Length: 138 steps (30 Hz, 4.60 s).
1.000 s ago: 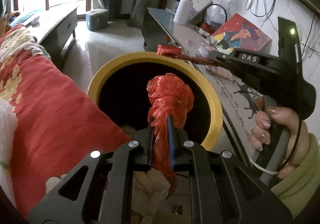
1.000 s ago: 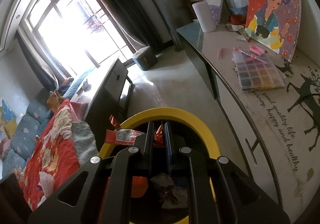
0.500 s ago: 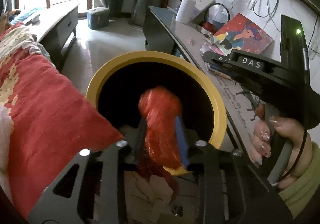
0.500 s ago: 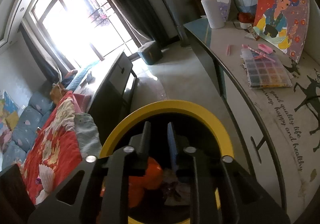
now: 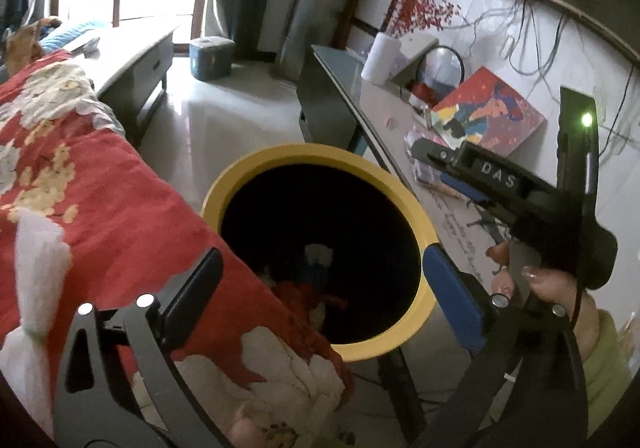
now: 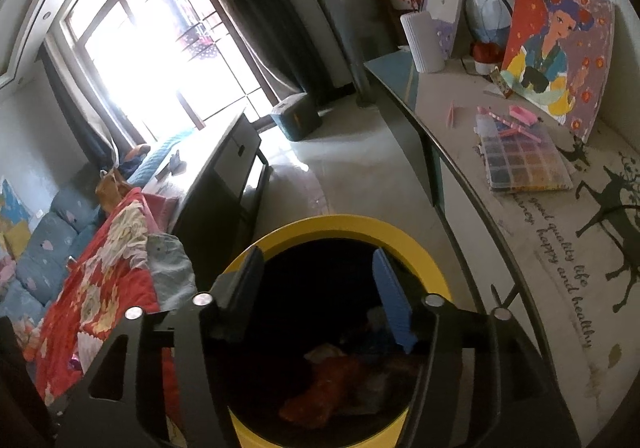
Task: Collect trash
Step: 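Open both tools to drop the red bag and wrapper into the bin, then move both open tools back over the remaining trash on the bed, then grasp the green snack bag with the left tool while the right tool grasps the white foam sleeve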
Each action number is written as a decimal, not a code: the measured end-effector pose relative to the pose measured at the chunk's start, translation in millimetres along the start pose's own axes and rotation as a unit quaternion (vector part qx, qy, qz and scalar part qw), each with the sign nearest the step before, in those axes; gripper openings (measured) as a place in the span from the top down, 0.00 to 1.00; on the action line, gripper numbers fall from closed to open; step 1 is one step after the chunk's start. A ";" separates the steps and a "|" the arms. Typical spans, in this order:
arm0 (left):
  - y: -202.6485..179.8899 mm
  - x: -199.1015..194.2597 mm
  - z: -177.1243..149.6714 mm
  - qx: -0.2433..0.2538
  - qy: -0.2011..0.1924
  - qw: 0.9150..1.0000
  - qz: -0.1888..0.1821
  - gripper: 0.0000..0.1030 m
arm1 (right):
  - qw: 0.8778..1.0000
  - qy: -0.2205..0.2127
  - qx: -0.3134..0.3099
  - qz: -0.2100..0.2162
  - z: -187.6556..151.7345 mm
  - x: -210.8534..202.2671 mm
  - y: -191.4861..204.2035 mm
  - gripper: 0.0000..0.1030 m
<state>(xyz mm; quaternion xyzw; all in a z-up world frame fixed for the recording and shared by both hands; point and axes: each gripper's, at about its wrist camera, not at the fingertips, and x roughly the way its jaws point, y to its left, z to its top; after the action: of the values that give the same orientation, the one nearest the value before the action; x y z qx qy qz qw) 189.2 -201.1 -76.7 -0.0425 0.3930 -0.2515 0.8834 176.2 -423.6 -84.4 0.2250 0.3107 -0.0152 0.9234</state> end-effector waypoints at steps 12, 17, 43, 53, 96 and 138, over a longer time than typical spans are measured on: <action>13.2 -38.3 2.5 -0.009 -0.045 0.999 0.028 0.11 | 0.999 -0.022 -0.036 0.003 3.5 -21.6 25.9 0.27; 18.2 -54.3 3.2 -0.016 -0.063 0.997 0.032 0.11 | 0.998 -0.027 -0.054 0.013 2.7 -30.7 43.5 0.25; 62.7 -141.1 -3.1 -0.049 -0.154 0.982 0.095 0.11 | 0.987 -0.029 -0.136 0.086 -19.7 -63.6 136.3 0.21; 84.0 -171.9 -11.4 -0.059 -0.173 0.975 0.128 0.11 | 0.980 -0.015 -0.160 0.121 -35.1 -69.3 166.9 0.21; 175.3 -206.2 -91.3 -0.132 -0.105 0.962 0.216 0.11 | 0.955 0.067 -0.240 0.160 -101.5 -32.8 238.0 0.21; 152.5 -157.0 -121.1 -0.127 -0.019 0.981 0.144 0.74 | 0.944 0.162 -0.227 0.174 -119.1 22.8 231.6 0.72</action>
<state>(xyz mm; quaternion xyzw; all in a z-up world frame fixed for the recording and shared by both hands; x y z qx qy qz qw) 76.6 21.4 -95.9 -0.1024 0.4065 -0.0684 0.9053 165.9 -162.4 -87.7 0.0593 0.4073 0.2538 0.8753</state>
